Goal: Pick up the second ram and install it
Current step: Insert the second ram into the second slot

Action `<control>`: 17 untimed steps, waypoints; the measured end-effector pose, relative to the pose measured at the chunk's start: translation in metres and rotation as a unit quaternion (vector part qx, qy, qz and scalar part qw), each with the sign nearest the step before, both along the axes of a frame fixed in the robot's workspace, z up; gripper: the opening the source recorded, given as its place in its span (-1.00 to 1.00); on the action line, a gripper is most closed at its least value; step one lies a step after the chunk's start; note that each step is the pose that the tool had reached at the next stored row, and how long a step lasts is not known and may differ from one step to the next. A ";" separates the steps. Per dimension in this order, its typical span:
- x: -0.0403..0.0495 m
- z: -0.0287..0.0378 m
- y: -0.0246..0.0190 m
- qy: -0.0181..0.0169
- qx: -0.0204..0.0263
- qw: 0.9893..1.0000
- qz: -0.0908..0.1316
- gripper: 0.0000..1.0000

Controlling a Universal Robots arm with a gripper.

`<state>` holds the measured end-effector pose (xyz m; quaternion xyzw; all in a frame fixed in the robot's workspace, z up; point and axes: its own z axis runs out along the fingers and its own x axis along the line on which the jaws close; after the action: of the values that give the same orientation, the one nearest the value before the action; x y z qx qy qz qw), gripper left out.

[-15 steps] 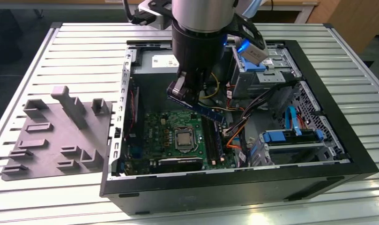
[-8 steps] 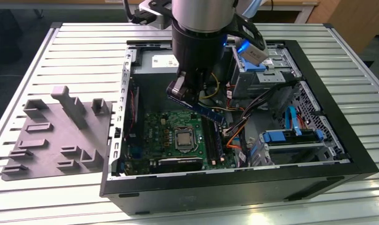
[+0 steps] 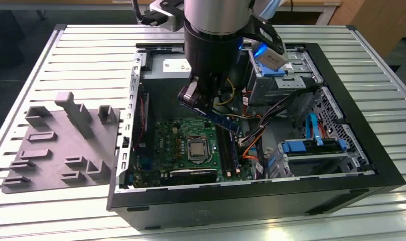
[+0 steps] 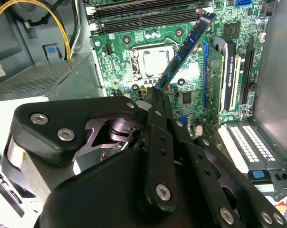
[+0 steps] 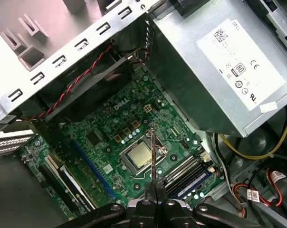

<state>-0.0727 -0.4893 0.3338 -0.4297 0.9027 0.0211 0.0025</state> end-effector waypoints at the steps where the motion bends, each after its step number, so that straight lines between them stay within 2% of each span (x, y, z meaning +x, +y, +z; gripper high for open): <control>1: 0.0000 0.0000 0.0000 0.000 0.000 1.000 -0.002 -0.77; 10: 0.0000 -0.0002 0.0000 0.000 0.000 0.999 -0.033 -0.77; 17: 0.0000 -0.0004 0.0000 0.000 0.000 0.998 -0.063 -0.77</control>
<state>-0.0727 -0.4893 0.3335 -0.3720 0.9280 0.0209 0.0038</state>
